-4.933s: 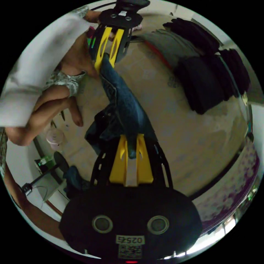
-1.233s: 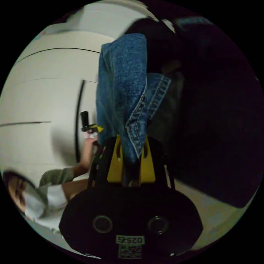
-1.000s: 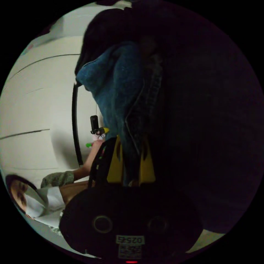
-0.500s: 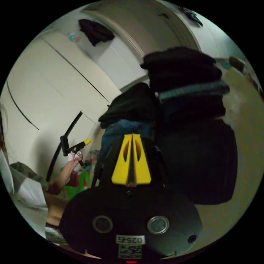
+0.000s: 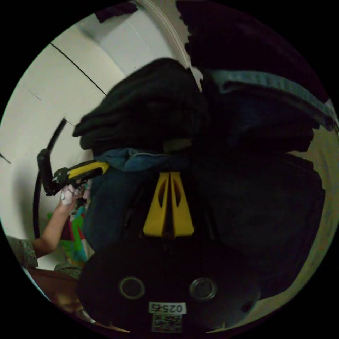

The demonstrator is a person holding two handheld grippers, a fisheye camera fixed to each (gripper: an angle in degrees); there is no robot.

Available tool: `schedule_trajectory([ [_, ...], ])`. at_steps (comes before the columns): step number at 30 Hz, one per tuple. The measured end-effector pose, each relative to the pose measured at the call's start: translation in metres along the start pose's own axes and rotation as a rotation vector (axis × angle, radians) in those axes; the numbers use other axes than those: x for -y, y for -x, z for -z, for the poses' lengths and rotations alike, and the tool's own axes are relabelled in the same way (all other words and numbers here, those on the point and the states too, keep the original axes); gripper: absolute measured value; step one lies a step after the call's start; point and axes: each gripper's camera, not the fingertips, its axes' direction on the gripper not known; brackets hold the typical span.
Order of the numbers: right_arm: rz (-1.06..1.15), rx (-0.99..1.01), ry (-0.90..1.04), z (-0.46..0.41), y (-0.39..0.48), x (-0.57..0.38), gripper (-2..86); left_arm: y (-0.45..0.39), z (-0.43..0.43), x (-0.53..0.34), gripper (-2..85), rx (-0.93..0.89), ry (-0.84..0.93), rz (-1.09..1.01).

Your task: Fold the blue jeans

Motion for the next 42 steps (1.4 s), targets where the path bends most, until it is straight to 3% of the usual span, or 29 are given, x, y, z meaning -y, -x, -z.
schedule_trajectory([
  [4,0.184,0.056,-0.048,-0.006,0.025,0.008,-1.0,0.017,0.005,-0.024,-0.9,-0.037,-0.072,0.077],
  [7,0.235,-0.111,0.105,-0.052,0.028,0.029,-1.0,0.026,-0.003,-0.032,-0.9,-0.049,-0.073,0.101],
  [12,-0.006,0.199,0.129,-0.053,-0.025,0.030,-0.7,0.044,-0.001,-0.042,-0.8,-0.092,-0.074,0.091],
  [15,0.011,0.197,-0.053,-0.007,-0.033,-0.010,0.6,0.055,0.021,-0.060,-0.3,-0.132,-0.122,0.156],
  [18,0.087,0.272,-0.320,0.042,-0.025,-0.078,11.4,0.063,0.055,-0.112,1.9,-0.117,-0.285,0.224],
  [21,-0.184,0.366,-0.532,0.032,-0.040,-0.154,23.2,0.074,0.047,-0.173,10.8,-0.127,-0.297,0.302],
  [25,-0.319,0.401,-0.731,0.005,-0.068,-0.215,12.2,0.086,0.014,-0.222,17.9,-0.313,-0.420,0.455],
  [28,-0.292,0.611,-0.723,0.006,-0.090,-0.227,10.5,0.087,-0.004,-0.223,18.6,-0.271,-0.366,0.373],
  [30,-0.298,0.762,-0.747,0.005,-0.101,-0.241,7.7,0.102,-0.017,-0.232,18.6,-0.337,-0.353,0.411],
  [31,-0.334,0.829,-0.749,0.002,-0.108,-0.250,2.9,0.107,-0.023,-0.237,18.7,-0.351,-0.339,0.408],
  [35,-0.264,0.976,-0.841,-0.007,-0.117,-0.271,-0.7,0.120,-0.051,-0.262,18.9,-0.399,-0.344,0.420],
  [39,-0.198,0.900,-0.941,-0.003,-0.101,-0.277,-0.9,0.121,-0.079,-0.291,19.3,-0.410,-0.384,0.434],
  [42,-0.141,0.773,-0.857,0.004,-0.087,-0.280,-1.0,0.123,-0.107,-0.312,19.2,-0.420,-0.390,0.427],
])
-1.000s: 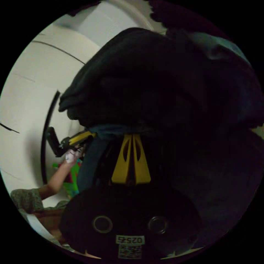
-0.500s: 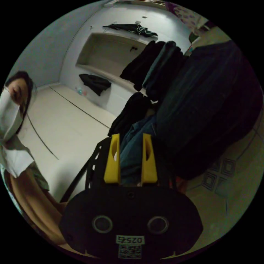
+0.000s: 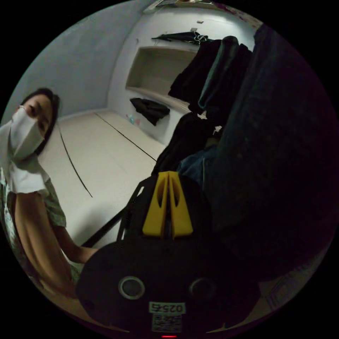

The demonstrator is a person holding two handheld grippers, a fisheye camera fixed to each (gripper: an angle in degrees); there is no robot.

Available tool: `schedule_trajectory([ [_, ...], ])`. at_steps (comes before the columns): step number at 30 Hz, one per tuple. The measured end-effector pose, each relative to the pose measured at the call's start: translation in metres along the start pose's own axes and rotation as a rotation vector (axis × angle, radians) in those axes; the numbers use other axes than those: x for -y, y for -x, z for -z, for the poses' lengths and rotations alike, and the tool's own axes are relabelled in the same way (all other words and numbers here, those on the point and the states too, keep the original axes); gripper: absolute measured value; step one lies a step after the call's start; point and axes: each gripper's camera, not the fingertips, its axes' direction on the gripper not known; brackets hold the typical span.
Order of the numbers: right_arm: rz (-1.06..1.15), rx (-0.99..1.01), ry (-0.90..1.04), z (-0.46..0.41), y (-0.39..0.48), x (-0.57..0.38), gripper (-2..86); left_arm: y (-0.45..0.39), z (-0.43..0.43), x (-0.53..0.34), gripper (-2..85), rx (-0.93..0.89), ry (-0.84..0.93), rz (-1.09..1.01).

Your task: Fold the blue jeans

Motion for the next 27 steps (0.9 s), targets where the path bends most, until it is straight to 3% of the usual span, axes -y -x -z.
schedule_trajectory([
  [12,-0.031,-0.006,0.065,0.055,0.091,-0.040,-0.9,0.060,-0.047,-0.156,18.2,0.029,-0.008,-0.016],
  [18,-0.109,-0.023,-0.016,0.115,0.156,-0.105,-0.5,0.071,-0.064,-0.271,18.0,0.063,0.054,-0.111],
  [21,-0.200,0.060,0.184,0.139,0.176,-0.105,1.2,0.068,-0.076,-0.319,16.0,0.141,0.095,-0.218],
  [24,-0.348,0.142,0.564,0.157,0.216,-0.096,0.4,0.060,-0.075,-0.371,5.4,0.253,0.112,-0.352],
  [25,-0.290,0.266,0.721,0.166,0.248,-0.093,-0.2,0.062,-0.070,-0.391,2.0,0.300,0.091,-0.330],
  [27,-0.205,0.315,0.800,0.197,0.306,-0.087,-0.6,0.067,-0.057,-0.420,0.0,0.261,0.045,-0.276],
])
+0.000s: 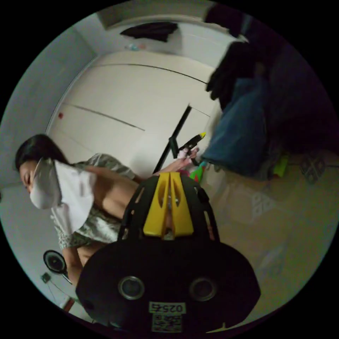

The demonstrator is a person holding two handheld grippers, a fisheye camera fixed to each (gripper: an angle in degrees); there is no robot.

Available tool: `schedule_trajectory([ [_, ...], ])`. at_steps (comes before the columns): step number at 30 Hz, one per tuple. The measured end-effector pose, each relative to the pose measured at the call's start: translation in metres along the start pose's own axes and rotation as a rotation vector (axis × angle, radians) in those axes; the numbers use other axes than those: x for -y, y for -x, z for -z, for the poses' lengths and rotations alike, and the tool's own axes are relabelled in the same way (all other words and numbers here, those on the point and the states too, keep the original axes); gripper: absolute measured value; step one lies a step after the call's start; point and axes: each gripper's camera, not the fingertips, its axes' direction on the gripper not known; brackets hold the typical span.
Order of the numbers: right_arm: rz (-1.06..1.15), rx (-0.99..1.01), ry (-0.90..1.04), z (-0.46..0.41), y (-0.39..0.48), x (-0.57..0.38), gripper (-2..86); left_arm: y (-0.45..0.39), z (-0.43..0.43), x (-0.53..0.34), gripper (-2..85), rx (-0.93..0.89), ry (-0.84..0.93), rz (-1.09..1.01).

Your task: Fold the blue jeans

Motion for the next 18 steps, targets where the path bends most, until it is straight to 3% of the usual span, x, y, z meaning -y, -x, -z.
schedule_trajectory([
  [3,0.092,-0.220,-0.095,0.032,0.129,-0.060,-0.9,-0.044,0.034,-0.039,-0.6,-0.234,-0.315,-0.029],
  [6,0.094,-0.699,-0.153,0.062,0.280,-0.135,-0.9,-0.171,0.028,-0.061,-0.6,-0.448,-0.456,-0.368],
  [8,0.148,-1.245,-0.106,0.045,0.407,-0.199,-0.8,-0.296,0.002,-0.097,-0.4,-0.679,-0.500,-0.634],
  [9,0.176,-1.369,-0.126,0.035,0.436,-0.217,-0.8,-0.327,-0.006,-0.110,-0.2,-0.725,-0.516,-0.695],
  [11,0.331,-1.827,-0.321,-0.013,0.530,-0.299,-0.4,-0.442,-0.054,-0.165,1.5,-0.880,-0.536,-0.805],
  [12,0.342,-1.945,-0.437,-0.023,0.547,-0.321,-0.1,-0.471,-0.072,-0.180,2.2,-0.933,-0.534,-0.808],
  [13,0.365,-2.162,-0.738,-0.043,0.572,-0.370,0.4,-0.529,-0.113,-0.209,5.7,-1.073,-0.466,-0.826],
  [14,0.438,-2.327,-1.022,-0.061,0.584,-0.419,2.7,-0.599,-0.159,-0.245,8.1,-1.234,-0.282,-0.901],
  [15,0.457,-2.374,-1.076,-0.068,0.587,-0.441,3.9,-0.635,-0.181,-0.268,8.7,-1.290,-0.181,-0.945],
  [16,0.342,-2.411,-1.147,-0.075,0.588,-0.478,9.9,-0.704,-0.217,-0.328,10.8,-1.339,-0.034,-1.049],
  [17,0.133,-2.381,-1.285,-0.078,0.585,-0.516,14.0,-0.761,-0.248,-0.400,13.9,-1.362,0.026,-1.090],
  [18,0.065,-2.351,-1.358,-0.081,0.582,-0.535,14.9,-0.786,-0.261,-0.438,14.3,-1.373,0.049,-1.117],
])
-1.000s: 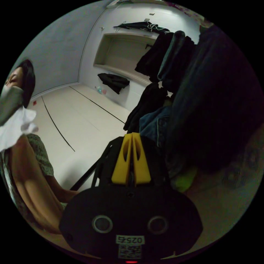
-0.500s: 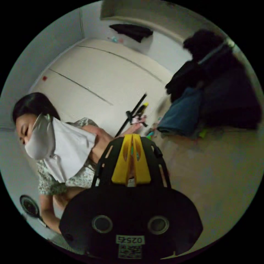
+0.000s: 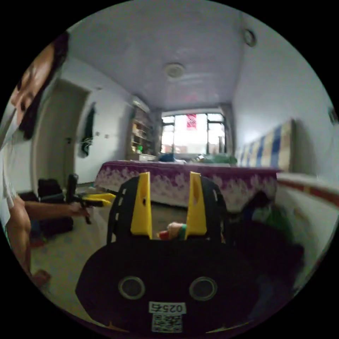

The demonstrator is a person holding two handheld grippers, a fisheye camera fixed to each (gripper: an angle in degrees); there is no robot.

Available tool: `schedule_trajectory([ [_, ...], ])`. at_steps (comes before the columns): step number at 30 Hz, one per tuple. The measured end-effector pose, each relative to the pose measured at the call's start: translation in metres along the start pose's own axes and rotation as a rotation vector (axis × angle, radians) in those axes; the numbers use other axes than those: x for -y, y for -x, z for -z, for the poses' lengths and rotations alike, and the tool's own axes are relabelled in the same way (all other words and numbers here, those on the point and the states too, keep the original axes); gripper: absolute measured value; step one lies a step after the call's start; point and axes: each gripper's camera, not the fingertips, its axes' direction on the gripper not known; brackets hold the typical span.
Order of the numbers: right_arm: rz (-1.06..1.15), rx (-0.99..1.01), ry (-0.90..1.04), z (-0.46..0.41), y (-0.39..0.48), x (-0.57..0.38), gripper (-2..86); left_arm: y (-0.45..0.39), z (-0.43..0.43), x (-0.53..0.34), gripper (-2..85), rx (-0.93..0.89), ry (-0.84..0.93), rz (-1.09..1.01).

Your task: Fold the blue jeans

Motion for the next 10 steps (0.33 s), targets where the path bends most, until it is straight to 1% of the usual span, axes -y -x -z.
schedule_trajectory([
  [2,-0.204,-0.080,0.017,0.032,-0.038,-0.061,17.6,-0.043,-0.186,-0.048,16.5,-0.038,0.243,-0.135],
  [3,-0.256,-0.113,0.032,0.039,-0.046,-0.075,17.8,-0.053,-0.227,-0.062,17.0,-0.038,0.293,-0.159],
  [5,-0.409,-0.179,0.176,0.067,-0.070,-0.119,18.4,-0.084,-0.384,-0.129,16.8,-0.099,0.479,-0.163],
  [6,-0.419,-0.174,0.221,0.074,-0.075,-0.127,18.4,-0.091,-0.418,-0.146,16.7,-0.102,0.513,-0.160],
  [7,-0.409,-0.158,0.321,0.084,-0.084,-0.140,18.3,-0.100,-0.478,-0.179,16.4,-0.070,0.578,-0.148],
  [8,-0.400,-0.158,0.428,0.093,-0.094,-0.149,18.2,-0.108,-0.531,-0.209,16.0,-0.007,0.640,-0.150],
  [9,-0.404,-0.162,0.474,0.098,-0.099,-0.153,18.1,-0.109,-0.554,-0.223,15.6,0.041,0.667,-0.143],
  [10,-0.397,-0.167,0.544,0.106,-0.109,-0.159,17.7,-0.110,-0.595,-0.251,14.7,0.129,0.737,-0.119],
])
